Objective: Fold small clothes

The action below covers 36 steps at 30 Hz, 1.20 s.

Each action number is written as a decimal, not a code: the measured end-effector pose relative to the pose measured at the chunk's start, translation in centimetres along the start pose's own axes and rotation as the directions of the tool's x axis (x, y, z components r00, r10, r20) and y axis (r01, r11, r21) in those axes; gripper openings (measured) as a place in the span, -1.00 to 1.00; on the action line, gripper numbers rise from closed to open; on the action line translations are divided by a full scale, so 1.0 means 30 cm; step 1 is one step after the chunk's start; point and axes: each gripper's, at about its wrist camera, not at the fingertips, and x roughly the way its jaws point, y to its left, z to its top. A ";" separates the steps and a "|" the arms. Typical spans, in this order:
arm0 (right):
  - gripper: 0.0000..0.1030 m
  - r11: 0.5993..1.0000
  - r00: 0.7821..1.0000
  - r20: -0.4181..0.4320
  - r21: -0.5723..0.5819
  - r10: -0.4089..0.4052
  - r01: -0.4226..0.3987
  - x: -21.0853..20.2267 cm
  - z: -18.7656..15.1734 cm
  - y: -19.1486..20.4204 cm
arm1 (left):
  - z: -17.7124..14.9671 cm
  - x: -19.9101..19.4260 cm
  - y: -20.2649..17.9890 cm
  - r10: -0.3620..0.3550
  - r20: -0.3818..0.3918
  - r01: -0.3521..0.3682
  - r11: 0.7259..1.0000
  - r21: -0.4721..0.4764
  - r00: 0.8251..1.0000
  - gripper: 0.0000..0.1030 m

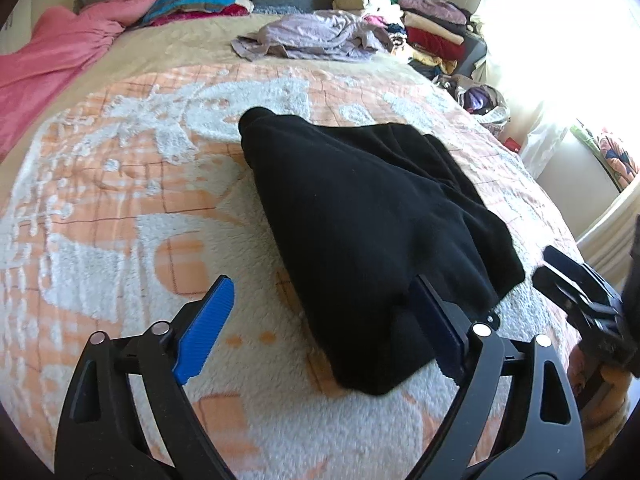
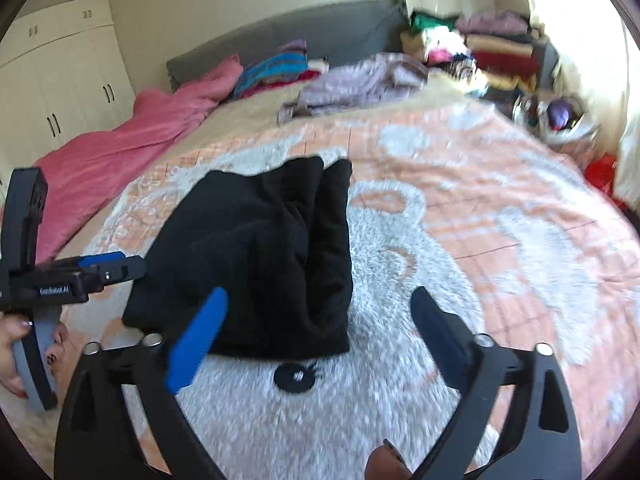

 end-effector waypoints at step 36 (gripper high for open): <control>0.91 0.970 0.963 0.128 -0.030 -0.235 0.241 -0.223 -0.365 0.268 | -0.448 -0.240 0.074 0.011 0.122 -0.012 1.000 0.009 0.992 0.81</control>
